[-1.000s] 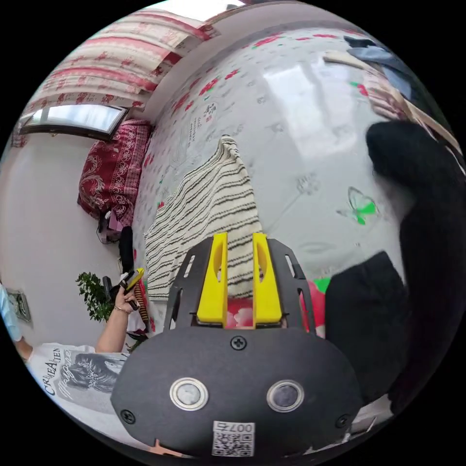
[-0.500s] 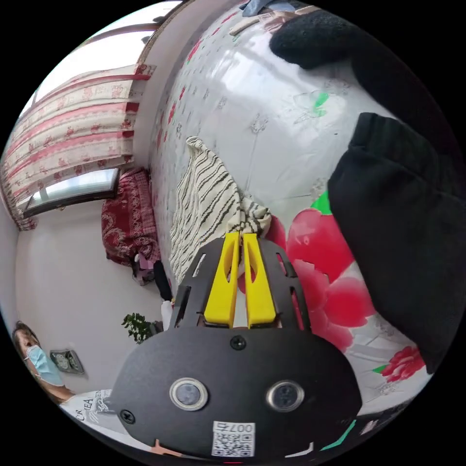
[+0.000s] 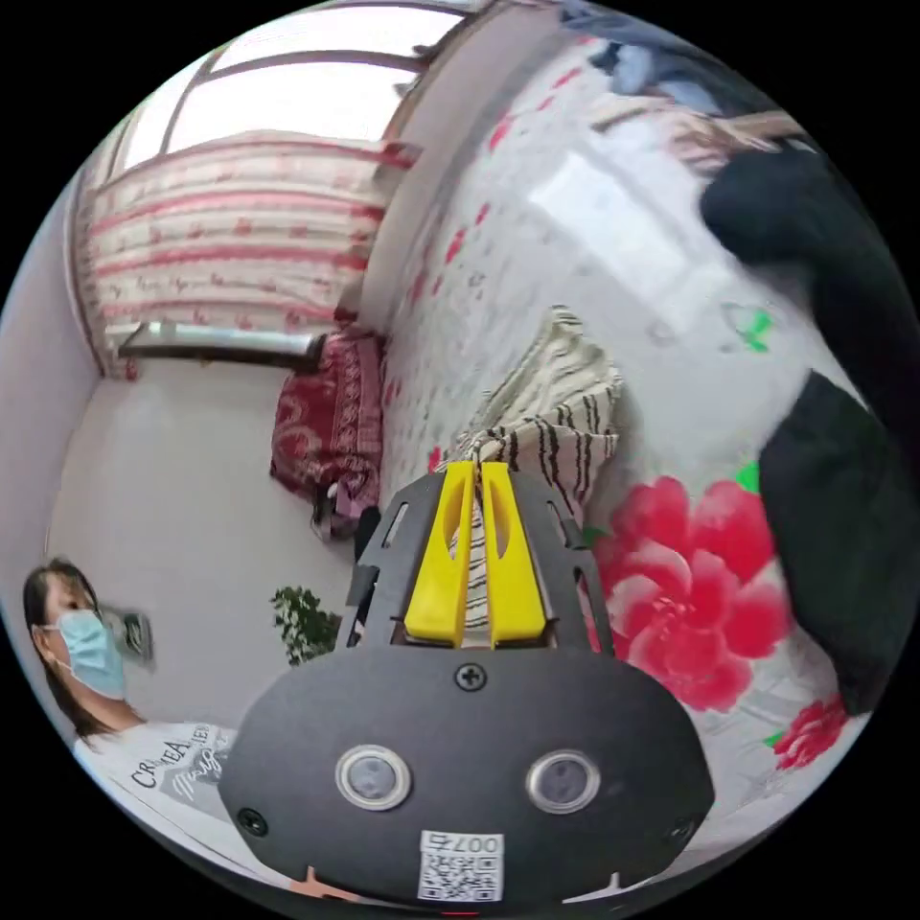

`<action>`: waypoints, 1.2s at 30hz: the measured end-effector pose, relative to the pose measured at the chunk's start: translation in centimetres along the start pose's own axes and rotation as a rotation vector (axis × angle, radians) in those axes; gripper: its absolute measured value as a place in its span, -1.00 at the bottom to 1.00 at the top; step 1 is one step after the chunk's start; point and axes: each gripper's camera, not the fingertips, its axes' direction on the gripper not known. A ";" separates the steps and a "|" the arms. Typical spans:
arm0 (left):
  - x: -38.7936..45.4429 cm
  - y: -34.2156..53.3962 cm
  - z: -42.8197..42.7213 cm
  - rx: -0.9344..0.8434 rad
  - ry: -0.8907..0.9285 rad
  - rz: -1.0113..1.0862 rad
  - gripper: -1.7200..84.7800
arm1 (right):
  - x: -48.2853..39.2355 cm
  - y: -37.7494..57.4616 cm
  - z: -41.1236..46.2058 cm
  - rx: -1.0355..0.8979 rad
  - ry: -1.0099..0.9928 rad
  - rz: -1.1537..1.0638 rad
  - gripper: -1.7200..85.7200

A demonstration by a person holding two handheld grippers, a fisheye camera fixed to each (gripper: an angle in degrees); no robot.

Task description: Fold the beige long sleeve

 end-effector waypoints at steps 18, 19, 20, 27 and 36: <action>-6.8 4.5 -2.8 -0.006 0.242 -0.021 -0.66 | -13.7 16.9 32.8 -0.718 0.143 -0.567 -0.85; -7.0 4.4 -2.8 -0.006 0.261 -0.019 -0.66 | -12.9 16.3 31.7 -0.686 0.164 -0.550 -0.84; -7.2 4.1 -2.7 -0.009 0.280 -0.017 -0.65 | -11.1 15.2 29.6 -0.624 0.211 -0.502 -0.83; -6.7 1.9 -1.4 -0.065 0.309 0.012 -0.70 | -1.4 12.4 25.5 -0.575 0.237 -0.195 -0.75; -4.6 2.8 -1.9 -0.064 0.208 0.075 -0.91 | 1.5 9.6 30.2 -0.648 0.156 -0.137 -0.76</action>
